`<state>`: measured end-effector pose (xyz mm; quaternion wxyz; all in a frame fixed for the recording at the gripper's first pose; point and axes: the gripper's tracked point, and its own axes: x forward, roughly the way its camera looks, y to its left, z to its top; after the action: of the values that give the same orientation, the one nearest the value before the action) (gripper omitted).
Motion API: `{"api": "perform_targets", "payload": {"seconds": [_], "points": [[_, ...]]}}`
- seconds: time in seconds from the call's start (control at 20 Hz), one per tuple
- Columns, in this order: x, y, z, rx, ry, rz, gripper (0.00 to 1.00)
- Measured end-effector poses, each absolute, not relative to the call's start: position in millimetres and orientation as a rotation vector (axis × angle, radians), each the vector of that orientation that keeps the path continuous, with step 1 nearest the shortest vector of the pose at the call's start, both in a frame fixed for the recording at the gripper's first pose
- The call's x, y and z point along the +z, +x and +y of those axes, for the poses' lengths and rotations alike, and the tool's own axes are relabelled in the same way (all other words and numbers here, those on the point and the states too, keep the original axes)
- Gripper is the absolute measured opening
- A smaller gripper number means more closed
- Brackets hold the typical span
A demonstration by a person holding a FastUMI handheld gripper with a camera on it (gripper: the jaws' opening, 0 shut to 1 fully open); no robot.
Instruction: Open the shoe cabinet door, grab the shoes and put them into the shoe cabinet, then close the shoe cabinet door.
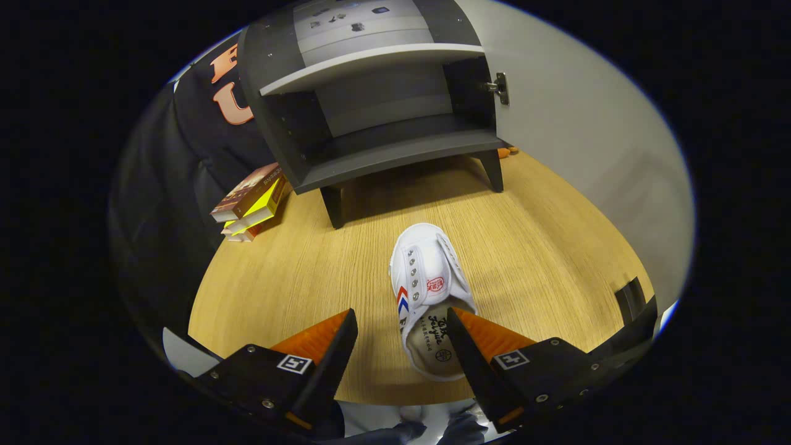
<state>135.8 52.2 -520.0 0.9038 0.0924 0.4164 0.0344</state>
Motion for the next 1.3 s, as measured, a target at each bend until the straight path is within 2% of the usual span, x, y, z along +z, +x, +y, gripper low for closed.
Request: {"api": "perform_targets", "payload": {"seconds": [0.2,0.3,0.5,0.65,0.75,0.8,1.3], "points": [[-542,138,55,0.08,0.19,0.91,0.82],[-550,140,58,0.087,0.19,0.929,0.74],[-564,142,61,0.089,0.187,0.976,0.46],[-565,144,59,0.083,0.2,0.981,0.19],[-563,143,55,0.071,0.198,0.983,0.04],[-561,143,54,0.067,0.199,0.985,0.0],[-513,160,61,0.068,0.138,0.882,0.0]]}}
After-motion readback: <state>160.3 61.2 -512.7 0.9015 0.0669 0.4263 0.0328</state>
